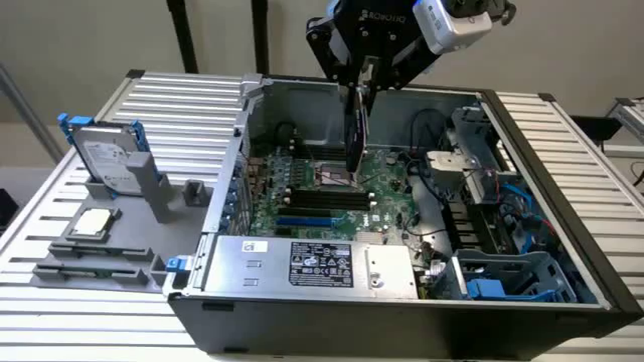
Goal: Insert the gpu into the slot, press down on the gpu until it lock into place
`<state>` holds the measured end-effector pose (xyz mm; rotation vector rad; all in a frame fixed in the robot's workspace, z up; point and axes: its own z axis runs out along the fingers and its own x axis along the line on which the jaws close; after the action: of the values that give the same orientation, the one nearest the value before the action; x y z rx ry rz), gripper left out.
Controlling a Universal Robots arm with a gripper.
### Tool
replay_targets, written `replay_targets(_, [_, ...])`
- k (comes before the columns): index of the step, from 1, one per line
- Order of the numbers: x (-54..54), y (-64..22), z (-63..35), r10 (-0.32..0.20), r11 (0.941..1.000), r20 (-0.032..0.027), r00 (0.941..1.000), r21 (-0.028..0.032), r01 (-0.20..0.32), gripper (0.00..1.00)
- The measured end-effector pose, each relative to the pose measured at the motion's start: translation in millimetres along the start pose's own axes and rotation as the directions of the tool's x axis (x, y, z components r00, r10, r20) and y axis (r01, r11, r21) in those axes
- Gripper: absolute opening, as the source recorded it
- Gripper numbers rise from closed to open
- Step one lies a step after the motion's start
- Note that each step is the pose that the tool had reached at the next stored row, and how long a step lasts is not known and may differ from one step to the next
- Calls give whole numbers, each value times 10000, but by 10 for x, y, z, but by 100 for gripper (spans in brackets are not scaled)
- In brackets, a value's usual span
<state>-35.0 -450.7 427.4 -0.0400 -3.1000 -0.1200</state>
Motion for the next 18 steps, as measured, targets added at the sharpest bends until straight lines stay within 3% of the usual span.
replay_targets(15, [0,0,0,-7,10000,0,10000,0,7,26])
replay_targets(18, [0,0,0,-474,9989,-31,9989,18,474,26])
